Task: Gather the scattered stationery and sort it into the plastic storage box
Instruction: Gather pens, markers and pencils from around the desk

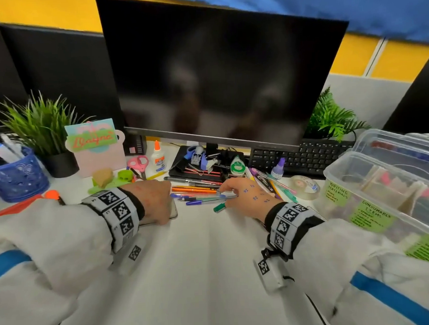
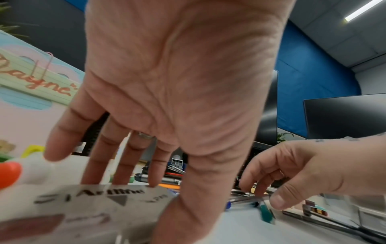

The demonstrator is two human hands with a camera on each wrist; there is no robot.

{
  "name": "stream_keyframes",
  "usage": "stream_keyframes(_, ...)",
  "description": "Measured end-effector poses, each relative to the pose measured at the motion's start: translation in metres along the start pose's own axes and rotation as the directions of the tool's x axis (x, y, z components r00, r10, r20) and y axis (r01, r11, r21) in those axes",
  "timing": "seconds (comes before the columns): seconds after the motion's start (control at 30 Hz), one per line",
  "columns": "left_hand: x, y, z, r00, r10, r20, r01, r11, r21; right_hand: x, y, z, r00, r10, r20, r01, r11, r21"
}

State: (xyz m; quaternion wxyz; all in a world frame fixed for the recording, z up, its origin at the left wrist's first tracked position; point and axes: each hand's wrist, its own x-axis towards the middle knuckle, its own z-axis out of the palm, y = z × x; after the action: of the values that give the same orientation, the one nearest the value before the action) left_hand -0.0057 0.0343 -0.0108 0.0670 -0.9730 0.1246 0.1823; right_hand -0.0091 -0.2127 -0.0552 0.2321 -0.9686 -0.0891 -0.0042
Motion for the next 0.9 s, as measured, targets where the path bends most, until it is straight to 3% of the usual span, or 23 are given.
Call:
stream_keyframes(0.13,0.005,0.006,0.001,0.999,-0.036,-0.036,0.036,0.999,-0.008,0.002,-0.006,0.003,0.997,0.007,0.078,-0.003,0.999,-0.049)
stream_keyframes(0.33,0.018,0.03,0.007,0.967,0.09,-0.238,-0.157,0.947,-0.281,-0.012,-0.01,0.004,0.999,0.024,0.044,-0.022,0.998,-0.054)
stream_keyframes(0.53,0.025,0.034,0.016,0.96,0.129,-0.247,-0.174,0.97,-0.169,-0.03,-0.013,0.006,0.999,0.038,0.018,-0.037,0.999,-0.039)
stream_keyframes(0.73,0.016,0.03,0.022,0.939,0.146,-0.31,-0.228,0.941,-0.249,-0.044,-0.008,0.009,0.996,0.09,-0.01,-0.09,0.996,0.016)
stream_keyframes(0.9,0.012,0.028,0.022,0.928,0.202,-0.314,-0.283,0.929,-0.238,-0.045,-0.001,0.007,0.979,0.167,-0.12,-0.153,0.981,0.123)
